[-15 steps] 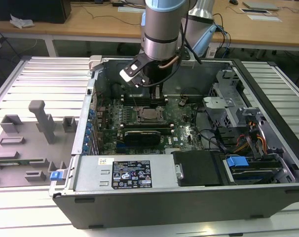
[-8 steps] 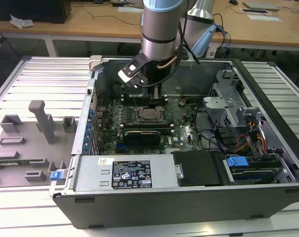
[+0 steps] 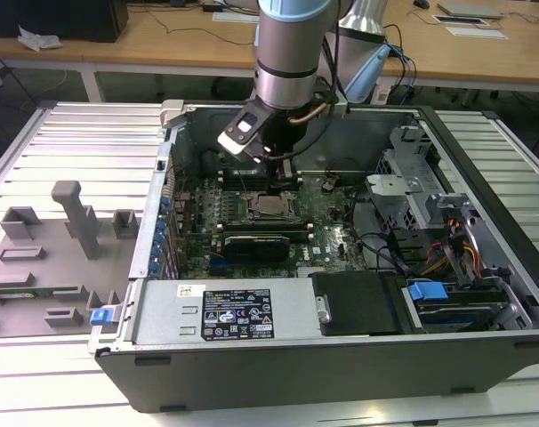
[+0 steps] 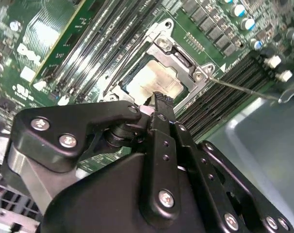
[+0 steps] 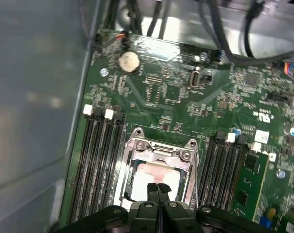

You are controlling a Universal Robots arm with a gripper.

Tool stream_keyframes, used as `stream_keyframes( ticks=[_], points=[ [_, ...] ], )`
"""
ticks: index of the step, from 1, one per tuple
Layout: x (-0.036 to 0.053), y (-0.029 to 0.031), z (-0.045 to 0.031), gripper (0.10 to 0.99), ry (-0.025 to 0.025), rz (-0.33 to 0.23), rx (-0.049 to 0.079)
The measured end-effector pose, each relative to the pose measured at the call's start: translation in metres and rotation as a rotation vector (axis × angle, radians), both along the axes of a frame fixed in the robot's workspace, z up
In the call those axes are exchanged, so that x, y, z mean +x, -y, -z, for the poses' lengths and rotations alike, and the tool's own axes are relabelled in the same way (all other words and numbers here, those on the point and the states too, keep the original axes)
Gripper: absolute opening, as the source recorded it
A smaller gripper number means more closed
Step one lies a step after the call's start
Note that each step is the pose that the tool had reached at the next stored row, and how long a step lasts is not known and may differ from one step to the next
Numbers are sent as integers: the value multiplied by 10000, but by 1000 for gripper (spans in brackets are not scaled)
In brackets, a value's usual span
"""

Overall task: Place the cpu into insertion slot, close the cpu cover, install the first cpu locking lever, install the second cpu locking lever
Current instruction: 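Close the cpu cover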

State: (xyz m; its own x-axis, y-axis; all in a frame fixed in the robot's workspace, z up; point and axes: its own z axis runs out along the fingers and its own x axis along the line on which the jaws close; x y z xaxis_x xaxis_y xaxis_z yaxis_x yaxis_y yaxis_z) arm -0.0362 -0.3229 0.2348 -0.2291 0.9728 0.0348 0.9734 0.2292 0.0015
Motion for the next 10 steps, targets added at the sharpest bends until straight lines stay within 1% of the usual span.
stream_keyframes(
  ticks=[1,3,4,6,7,10],
  points=[
    [0,0,0,106,0,-354,0],
    [0,0,0,106,0,-823,0],
    [0,0,0,106,0,-1286,-2],
    [0,0,0,106,0,-1864,-5],
    [0,0,0,106,0,-2256,-7],
    [0,0,0,106,0,-3063,-11]
  ],
)
